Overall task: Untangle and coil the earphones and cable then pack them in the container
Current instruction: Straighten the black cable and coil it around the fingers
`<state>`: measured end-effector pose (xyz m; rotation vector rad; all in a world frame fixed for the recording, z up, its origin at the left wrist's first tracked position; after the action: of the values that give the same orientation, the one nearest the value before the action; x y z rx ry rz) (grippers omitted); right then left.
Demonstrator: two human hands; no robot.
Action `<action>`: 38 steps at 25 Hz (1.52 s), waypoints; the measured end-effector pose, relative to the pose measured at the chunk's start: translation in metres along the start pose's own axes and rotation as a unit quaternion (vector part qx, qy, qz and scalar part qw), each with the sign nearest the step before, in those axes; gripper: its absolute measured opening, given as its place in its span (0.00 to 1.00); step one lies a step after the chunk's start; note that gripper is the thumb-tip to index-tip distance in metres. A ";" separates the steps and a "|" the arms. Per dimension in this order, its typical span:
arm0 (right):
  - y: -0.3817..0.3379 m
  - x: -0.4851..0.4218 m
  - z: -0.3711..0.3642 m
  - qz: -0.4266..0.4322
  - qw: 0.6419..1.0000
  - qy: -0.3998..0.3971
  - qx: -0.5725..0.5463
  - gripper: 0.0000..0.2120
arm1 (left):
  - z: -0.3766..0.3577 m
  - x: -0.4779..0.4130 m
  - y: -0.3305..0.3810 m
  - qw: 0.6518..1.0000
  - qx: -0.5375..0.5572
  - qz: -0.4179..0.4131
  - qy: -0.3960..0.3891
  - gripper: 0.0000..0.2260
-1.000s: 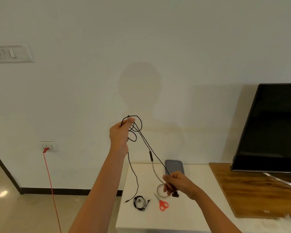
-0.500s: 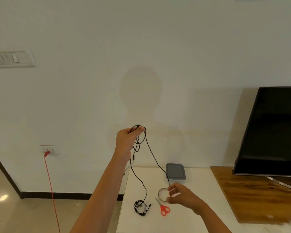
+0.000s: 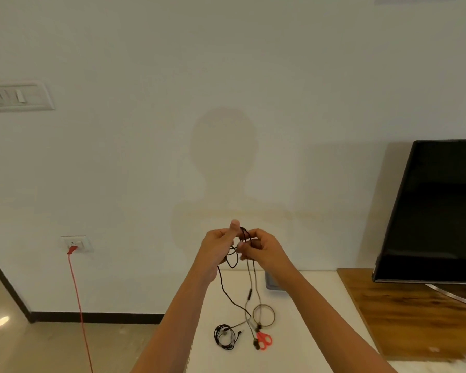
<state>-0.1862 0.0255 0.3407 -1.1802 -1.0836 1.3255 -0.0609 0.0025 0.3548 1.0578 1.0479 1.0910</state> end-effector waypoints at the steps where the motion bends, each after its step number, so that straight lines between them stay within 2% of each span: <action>1: 0.005 0.000 0.000 -0.001 1.000 -0.006 0.016 0.07 | 0.006 -0.002 -0.003 1.000 -0.029 -0.010 -0.001 0.19; 3: 0.016 0.002 0.011 0.000 0.999 0.017 0.040 0.05 | 0.022 -0.008 -0.006 0.995 -0.093 -0.044 0.017 0.18; 5: 0.035 0.003 0.037 -0.017 0.996 0.076 0.054 0.09 | 0.046 -0.010 -0.013 0.990 -0.118 -0.055 0.057 0.19; 7: 0.064 0.007 0.069 -0.068 0.986 0.134 0.064 0.10 | 0.064 -0.011 -0.021 0.987 -0.130 -0.042 0.083 0.19; 10: 0.111 0.017 0.112 -0.140 0.964 0.189 0.127 0.08 | 0.073 -0.012 -0.033 0.987 -0.142 -0.017 0.074 0.17; 13: 0.146 0.029 0.142 -0.181 0.937 0.207 0.217 0.07 | 0.065 -0.013 -0.040 0.982 -0.185 -0.016 0.020 0.11; 15: 0.160 0.035 0.153 -0.190 0.920 0.212 0.269 0.06 | 0.059 -0.012 -0.038 0.967 -0.252 -0.046 0.001 0.12; 20: 0.176 0.041 0.156 -0.163 0.883 0.210 0.388 0.06 | 0.059 -0.003 -0.028 0.929 -0.357 -0.088 0.047 0.10; 22: 0.179 0.043 0.157 -0.165 0.883 0.227 0.375 0.06 | 0.056 -0.001 -0.027 0.928 -0.357 -0.096 0.042 0.08; 24: 0.180 0.048 0.161 -0.171 0.899 0.268 0.301 0.06 | 0.053 0.000 -0.024 0.934 -0.337 -0.114 0.039 0.06; 26: 0.181 0.052 0.164 -0.183 0.899 0.298 0.263 0.06 | 0.046 -0.001 -0.023 0.944 -0.305 -0.127 0.029 0.04; 28: 0.187 0.049 0.156 -0.217 0.899 0.263 0.273 0.07 | 0.037 -0.002 -0.026 0.954 -0.269 -0.129 0.015 0.05; 29: 0.192 0.046 0.147 -0.252 0.895 0.222 0.294 0.08 | 0.031 -0.002 -0.028 0.957 -0.257 -0.130 0.010 0.06; 31: 0.195 0.044 0.125 -0.325 0.852 0.116 0.393 0.15 | 0.018 0.000 -0.031 0.963 -0.235 -0.131 0.002 0.07; 32: 0.188 0.041 0.112 -0.327 0.833 0.077 0.440 0.19 | 0.011 0.002 -0.033 0.966 -0.222 -0.131 -0.002 0.08; 33: 0.174 0.033 0.093 -0.286 0.849 0.044 0.441 0.22 | 0.003 0.005 -0.035 0.968 -0.213 -0.133 -0.007 0.08; 35: 0.135 0.023 0.042 -0.159 0.939 -0.029 0.305 0.23 | -0.015 0.010 -0.037 0.970 -0.200 -0.135 -0.025 0.08; 36: 0.113 0.025 0.018 -0.106 0.964 -0.065 0.235 0.21 | -0.023 0.013 -0.037 0.971 -0.196 -0.136 -0.036 0.07; 38: 0.082 0.027 -0.005 -0.032 0.979 -0.076 0.187 0.13 | -0.033 0.017 -0.034 0.970 -0.194 -0.139 -0.052 0.07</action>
<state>-0.1912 0.0459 0.2571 -0.7706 -0.9164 1.5094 -0.0857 0.0190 0.3136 0.6261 0.8251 0.9513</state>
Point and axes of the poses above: each hand's wrist, its own x-axis away from the middle knuckle, its own z-axis out of the back of the hand, y = z × x, the point moved 10 cm from there along -x, towards the middle knuckle, and after that the axes turned 6 degrees about -z, right-handed, at the moved point
